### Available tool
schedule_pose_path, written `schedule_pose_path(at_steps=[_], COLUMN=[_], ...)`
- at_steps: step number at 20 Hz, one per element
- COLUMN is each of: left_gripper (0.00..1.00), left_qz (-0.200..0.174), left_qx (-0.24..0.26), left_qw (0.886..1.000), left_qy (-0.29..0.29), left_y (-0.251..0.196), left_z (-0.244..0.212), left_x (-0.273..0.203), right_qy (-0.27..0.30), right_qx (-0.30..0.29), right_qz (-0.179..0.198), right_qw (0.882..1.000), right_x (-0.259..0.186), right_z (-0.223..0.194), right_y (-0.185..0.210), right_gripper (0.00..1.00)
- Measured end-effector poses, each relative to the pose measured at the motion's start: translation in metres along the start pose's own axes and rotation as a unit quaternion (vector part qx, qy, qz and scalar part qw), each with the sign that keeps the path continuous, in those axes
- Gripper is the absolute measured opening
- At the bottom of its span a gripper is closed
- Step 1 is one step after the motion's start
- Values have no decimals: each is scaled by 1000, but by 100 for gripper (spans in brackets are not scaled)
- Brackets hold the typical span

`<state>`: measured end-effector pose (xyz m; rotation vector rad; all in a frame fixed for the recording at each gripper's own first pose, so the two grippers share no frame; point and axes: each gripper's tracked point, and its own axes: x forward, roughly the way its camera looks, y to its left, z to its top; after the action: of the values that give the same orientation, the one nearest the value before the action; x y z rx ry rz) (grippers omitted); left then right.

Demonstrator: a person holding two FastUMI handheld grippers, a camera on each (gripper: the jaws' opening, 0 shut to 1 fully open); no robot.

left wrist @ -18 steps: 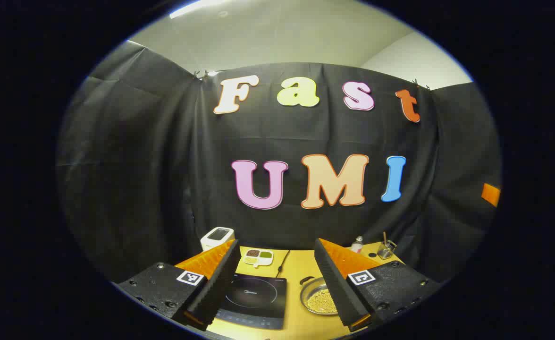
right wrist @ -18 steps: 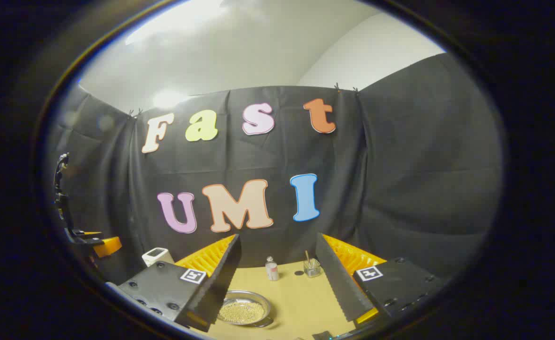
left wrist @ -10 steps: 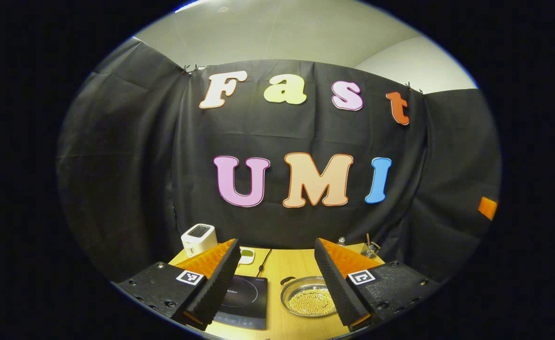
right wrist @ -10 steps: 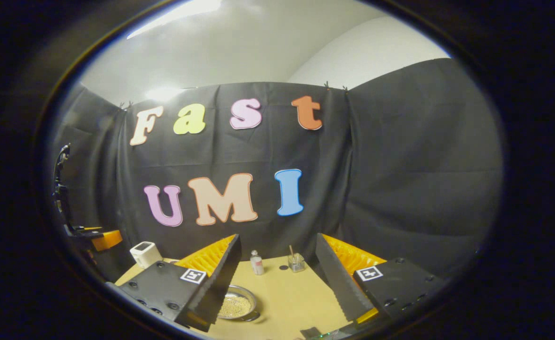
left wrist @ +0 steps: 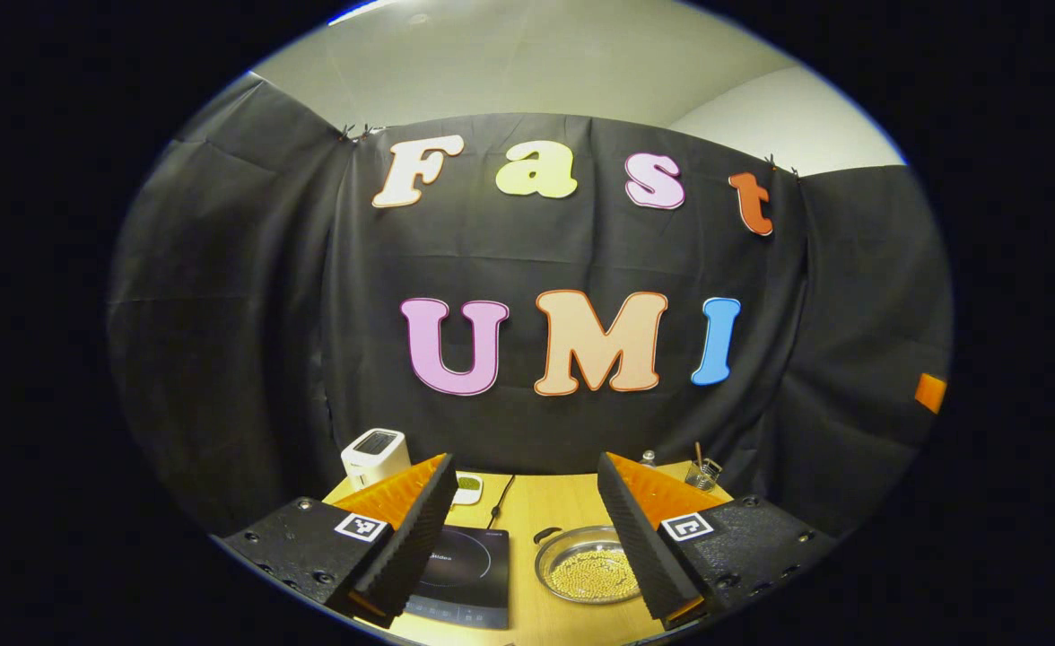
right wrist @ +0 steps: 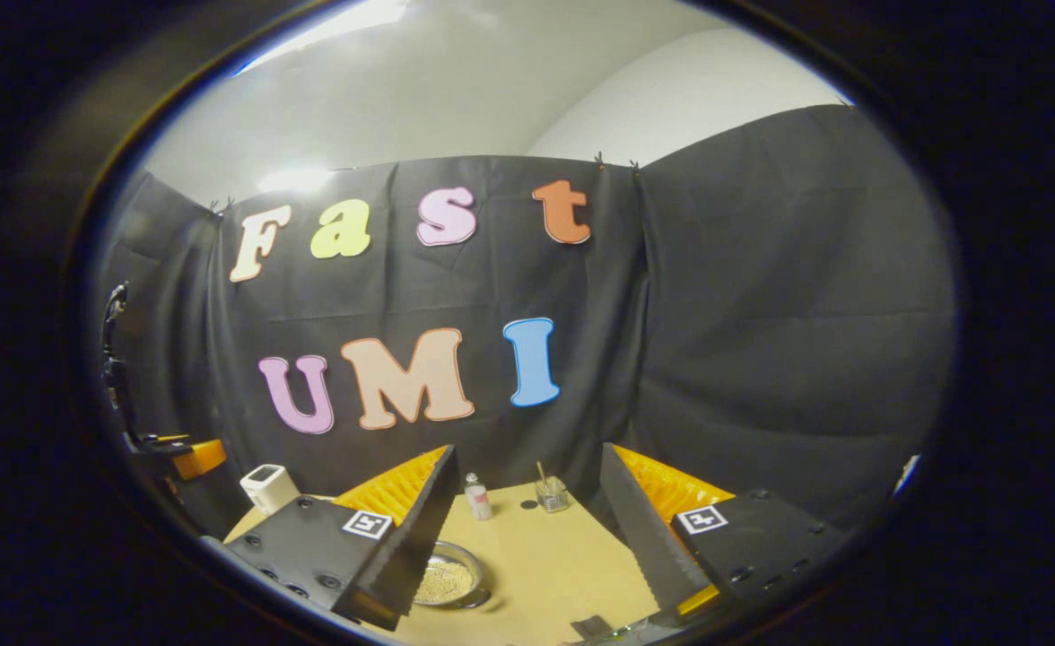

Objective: First push the handle of the pot to place it horizontally, then grasp the pot with both hands and set it on the induction cooktop.

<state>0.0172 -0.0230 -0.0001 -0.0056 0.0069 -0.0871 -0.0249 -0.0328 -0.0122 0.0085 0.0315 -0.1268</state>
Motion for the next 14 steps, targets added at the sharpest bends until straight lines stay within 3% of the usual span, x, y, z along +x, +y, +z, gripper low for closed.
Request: schedule_pose_path(at_steps=[11,12,13,14], left_gripper=[92,95,95,92], left_qz=[-9,-10,-11,-14], left_qx=[1,3,4,4], left_qw=[1000,1000,1000,1000], left_qy=[11,12,14,15], left_y=[12,14,15,17], left_z=[-9,-10,-11,-12], left_x=[3,3,2,2], right_qy=[6,4,4,7], right_qx=[-6,-6,-5,-4], right_qz=[8,8,14,18], right_qw=[1000,1000,1000,1000], right_x=[-2,-2,-3,-4], right_z=[-7,-5,-6,-8], right_y=[21,24,29,35], right_gripper=[92,88,77,74])
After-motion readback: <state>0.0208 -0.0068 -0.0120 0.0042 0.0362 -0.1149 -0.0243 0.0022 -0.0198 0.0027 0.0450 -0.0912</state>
